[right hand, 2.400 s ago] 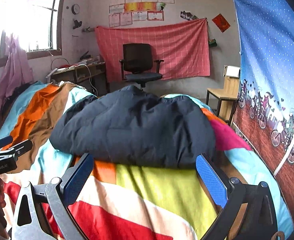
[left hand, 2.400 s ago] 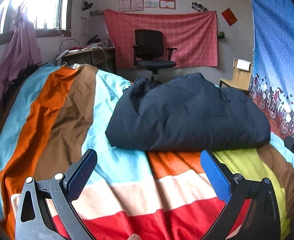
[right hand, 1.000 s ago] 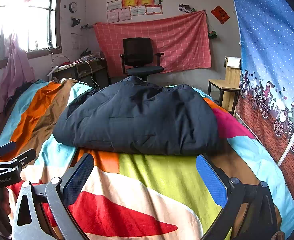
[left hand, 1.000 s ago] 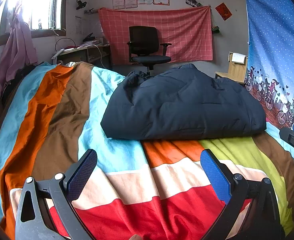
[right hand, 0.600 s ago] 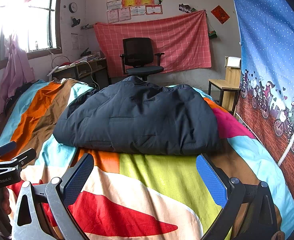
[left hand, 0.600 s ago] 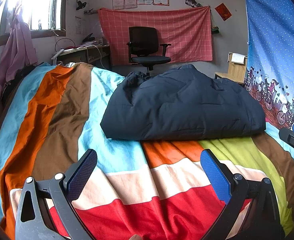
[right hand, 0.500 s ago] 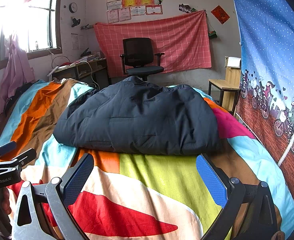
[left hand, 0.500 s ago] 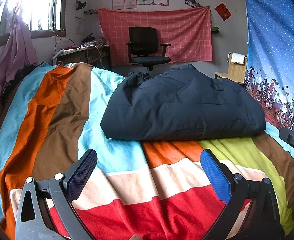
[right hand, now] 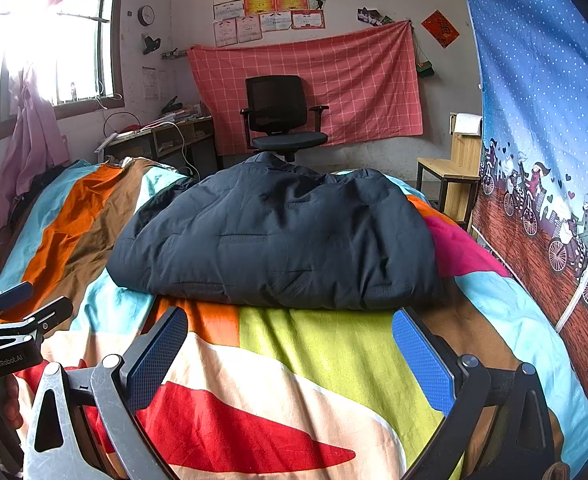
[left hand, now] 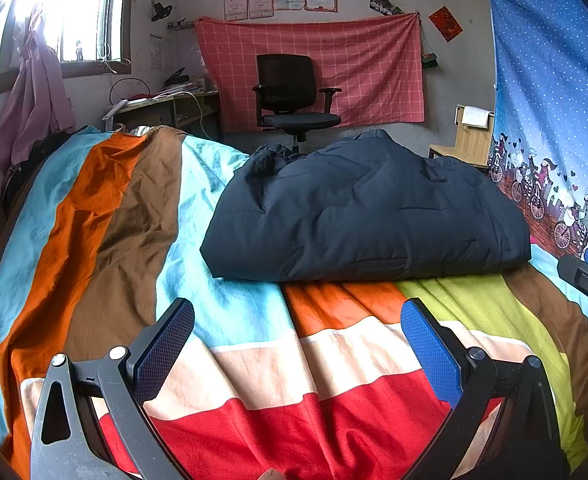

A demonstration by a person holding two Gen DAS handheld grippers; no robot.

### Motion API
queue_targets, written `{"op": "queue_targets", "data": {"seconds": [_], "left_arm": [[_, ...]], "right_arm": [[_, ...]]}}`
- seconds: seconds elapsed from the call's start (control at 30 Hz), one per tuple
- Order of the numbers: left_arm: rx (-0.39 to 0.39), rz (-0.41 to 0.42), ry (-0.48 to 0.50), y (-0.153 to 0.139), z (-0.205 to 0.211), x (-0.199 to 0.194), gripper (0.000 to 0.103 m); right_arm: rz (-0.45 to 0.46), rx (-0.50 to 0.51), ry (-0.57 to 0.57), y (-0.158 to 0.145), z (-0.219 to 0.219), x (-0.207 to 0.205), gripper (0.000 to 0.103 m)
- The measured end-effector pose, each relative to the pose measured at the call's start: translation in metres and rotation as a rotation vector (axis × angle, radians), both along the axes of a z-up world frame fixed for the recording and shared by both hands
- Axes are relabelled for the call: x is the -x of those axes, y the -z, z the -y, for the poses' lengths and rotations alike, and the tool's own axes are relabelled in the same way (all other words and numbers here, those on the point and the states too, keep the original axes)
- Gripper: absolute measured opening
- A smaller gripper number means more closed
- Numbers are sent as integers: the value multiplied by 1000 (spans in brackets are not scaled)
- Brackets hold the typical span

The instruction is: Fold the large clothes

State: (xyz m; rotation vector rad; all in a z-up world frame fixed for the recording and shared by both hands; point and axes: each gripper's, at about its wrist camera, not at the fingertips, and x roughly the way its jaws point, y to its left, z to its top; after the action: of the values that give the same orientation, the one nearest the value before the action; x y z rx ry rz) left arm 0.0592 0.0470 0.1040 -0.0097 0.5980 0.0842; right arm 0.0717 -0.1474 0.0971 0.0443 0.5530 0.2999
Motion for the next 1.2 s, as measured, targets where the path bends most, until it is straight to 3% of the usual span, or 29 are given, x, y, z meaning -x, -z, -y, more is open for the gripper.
{"op": "queue_targets", "data": {"seconds": [1.2], "left_arm": [[-3,6,6,-4,3,-2,101]], "right_arm": [[-1,-1,1,0,1,0,103]]}}
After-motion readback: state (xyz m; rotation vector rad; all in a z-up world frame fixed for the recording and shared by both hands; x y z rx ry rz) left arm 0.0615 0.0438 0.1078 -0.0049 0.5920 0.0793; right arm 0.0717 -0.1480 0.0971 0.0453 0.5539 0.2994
